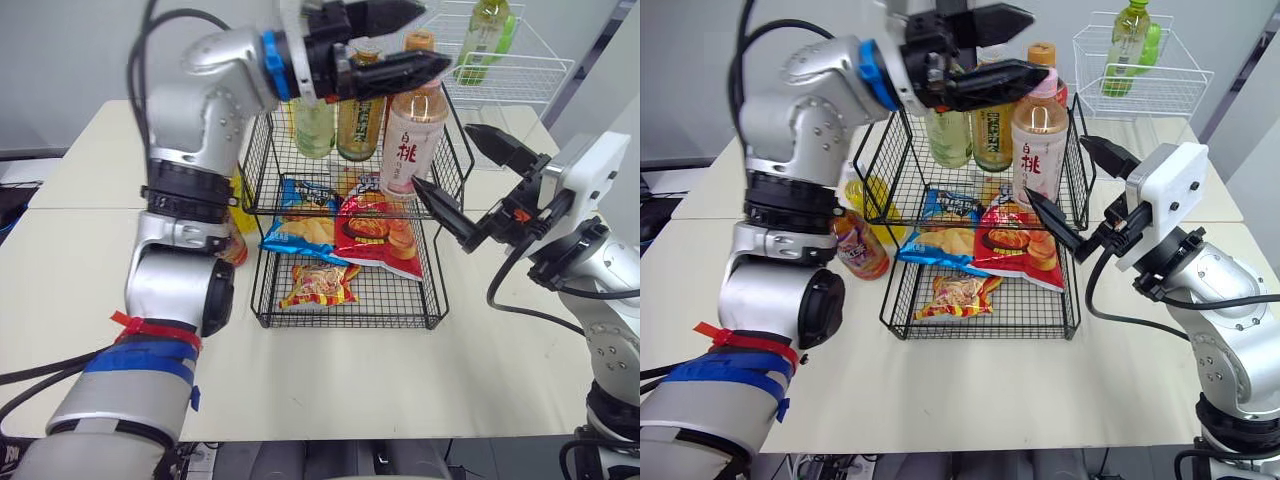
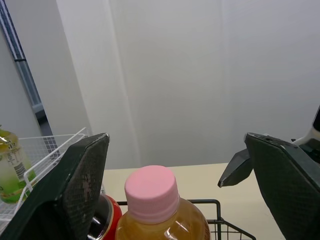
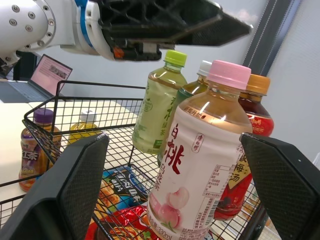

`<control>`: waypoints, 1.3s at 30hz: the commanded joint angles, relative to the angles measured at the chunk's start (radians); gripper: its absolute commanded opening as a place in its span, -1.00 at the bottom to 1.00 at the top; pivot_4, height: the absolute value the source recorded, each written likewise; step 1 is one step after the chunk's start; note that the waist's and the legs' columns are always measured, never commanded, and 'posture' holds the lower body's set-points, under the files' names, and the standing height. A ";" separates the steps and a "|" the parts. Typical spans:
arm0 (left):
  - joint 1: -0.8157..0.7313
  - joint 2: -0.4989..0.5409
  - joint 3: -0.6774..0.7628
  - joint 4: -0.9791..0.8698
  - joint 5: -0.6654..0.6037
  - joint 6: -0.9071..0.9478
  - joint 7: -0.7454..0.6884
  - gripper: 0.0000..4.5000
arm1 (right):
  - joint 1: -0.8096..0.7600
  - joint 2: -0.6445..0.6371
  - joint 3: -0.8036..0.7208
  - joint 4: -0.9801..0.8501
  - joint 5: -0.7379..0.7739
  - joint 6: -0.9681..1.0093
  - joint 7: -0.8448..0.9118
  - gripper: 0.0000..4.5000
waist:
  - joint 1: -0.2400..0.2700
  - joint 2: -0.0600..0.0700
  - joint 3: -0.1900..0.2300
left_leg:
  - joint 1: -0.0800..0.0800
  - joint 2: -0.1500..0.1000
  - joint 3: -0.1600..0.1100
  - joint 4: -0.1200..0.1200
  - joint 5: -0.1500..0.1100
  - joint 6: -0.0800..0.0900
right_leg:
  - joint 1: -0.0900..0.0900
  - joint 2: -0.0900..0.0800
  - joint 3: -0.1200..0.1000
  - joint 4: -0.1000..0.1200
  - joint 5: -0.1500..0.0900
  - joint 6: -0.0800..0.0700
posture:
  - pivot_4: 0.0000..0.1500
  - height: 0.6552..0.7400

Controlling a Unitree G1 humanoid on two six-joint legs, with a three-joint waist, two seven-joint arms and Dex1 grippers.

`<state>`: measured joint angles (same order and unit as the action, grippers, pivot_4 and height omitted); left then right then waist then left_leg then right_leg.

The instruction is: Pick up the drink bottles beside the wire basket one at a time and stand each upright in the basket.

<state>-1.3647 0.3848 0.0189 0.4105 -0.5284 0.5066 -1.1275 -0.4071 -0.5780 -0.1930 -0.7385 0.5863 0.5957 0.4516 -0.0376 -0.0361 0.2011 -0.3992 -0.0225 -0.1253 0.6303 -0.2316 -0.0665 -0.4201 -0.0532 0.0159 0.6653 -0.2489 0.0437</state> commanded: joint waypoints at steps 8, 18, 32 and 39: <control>0.267 0.251 0.200 -0.320 -0.067 0.208 0.174 0.98 | -0.073 -0.042 0.030 0.011 0.138 0.003 0.121 1.00 | -0.010 0.000 0.000 | 0.001 0.001 -0.001 0.000 0.000 0.000 | 0.000 0.000 0.000 0.001 0.000 0.000 | 1.00 1.00; 0.697 0.442 0.518 -0.634 -0.138 0.338 0.341 0.98 | -0.204 0.017 0.209 0.188 0.079 -0.061 0.248 1.00 | -0.014 0.001 0.000 | 0.001 0.001 -0.001 0.001 0.000 0.000 | 0.000 0.000 0.000 0.002 0.000 0.000 | 1.00 1.00; 1.632 0.270 0.991 -1.086 -0.189 0.318 0.352 0.98 | -0.313 0.141 0.294 0.391 0.024 -0.175 0.413 1.00 | 0.007 -0.002 -0.002 | 0.003 0.003 0.000 0.000 0.000 0.000 | 0.002 0.000 0.000 -0.001 0.001 -0.002 | 1.00 1.00; 1.725 0.191 0.981 -1.162 -0.243 0.271 0.438 0.98 | -0.332 0.167 0.299 0.431 0.009 -0.195 0.449 1.00 | 0.013 -0.002 -0.002 | 0.016 0.002 0.000 0.000 0.000 0.000 | 0.015 0.000 -0.001 -0.003 0.000 -0.002 | 1.00 1.00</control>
<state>0.3704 0.5670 0.9927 -0.7096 -0.7413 0.8002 -0.7186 -0.7235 -0.4140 0.1178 -0.2959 0.5995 0.4225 0.8942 -0.0249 -0.0381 0.1989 -0.3830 -0.0203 -0.1257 0.6302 -0.2319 -0.0670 -0.4047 -0.0531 0.0151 0.6621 -0.2489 0.0413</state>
